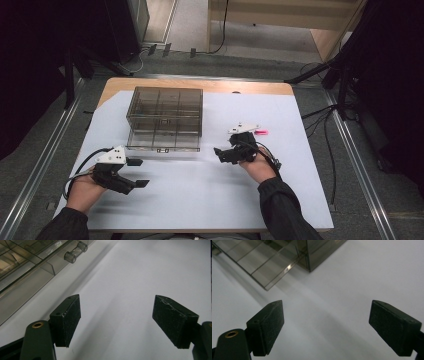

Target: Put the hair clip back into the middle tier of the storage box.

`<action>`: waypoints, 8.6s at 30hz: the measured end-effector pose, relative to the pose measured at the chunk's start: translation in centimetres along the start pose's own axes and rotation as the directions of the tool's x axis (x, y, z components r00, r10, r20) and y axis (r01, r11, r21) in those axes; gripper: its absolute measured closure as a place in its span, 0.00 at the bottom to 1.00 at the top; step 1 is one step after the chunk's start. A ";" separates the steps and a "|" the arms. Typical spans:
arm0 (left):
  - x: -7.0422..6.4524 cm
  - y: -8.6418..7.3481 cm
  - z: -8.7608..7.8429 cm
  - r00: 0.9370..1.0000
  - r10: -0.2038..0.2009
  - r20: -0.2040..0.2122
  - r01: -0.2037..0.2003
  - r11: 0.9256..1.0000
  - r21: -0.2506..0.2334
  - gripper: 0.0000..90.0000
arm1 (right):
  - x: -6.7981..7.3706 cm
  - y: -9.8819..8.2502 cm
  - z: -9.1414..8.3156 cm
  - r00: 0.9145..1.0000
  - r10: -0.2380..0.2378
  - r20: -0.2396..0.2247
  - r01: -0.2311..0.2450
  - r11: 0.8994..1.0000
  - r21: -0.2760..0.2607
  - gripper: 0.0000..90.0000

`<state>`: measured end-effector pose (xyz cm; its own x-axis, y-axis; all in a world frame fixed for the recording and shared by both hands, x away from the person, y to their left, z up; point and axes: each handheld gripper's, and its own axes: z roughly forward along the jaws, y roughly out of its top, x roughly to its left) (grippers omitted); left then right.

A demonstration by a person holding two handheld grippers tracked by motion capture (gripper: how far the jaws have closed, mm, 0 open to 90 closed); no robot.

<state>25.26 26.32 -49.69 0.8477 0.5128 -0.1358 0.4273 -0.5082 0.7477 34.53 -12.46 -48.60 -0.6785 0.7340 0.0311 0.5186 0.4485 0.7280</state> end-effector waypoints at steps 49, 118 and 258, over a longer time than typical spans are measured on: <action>0.2 0.3 -0.5 1.000 -0.003 -0.006 0.003 1.000 -0.012 0.26 | -2.4 -1.2 -2.7 0.999 0.041 -0.031 -0.038 0.994 0.100 0.50; -0.4 -0.9 -1.5 0.999 -0.026 -0.036 0.026 1.000 -0.016 0.27 | -13.5 -2.5 -2.5 0.932 0.261 0.253 -0.316 0.925 0.210 1.00; 0.5 -0.9 -1.4 0.999 -0.044 -0.031 0.043 0.999 -0.022 0.27 | -7.4 3.8 -1.4 0.964 0.254 0.083 -0.267 0.907 0.326 0.86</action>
<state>24.85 28.01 -49.57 0.8179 0.5558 -0.1486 0.4568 -0.4704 0.7550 40.77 -16.92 -45.12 -0.4790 0.8635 0.1578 0.8211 0.3771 0.4286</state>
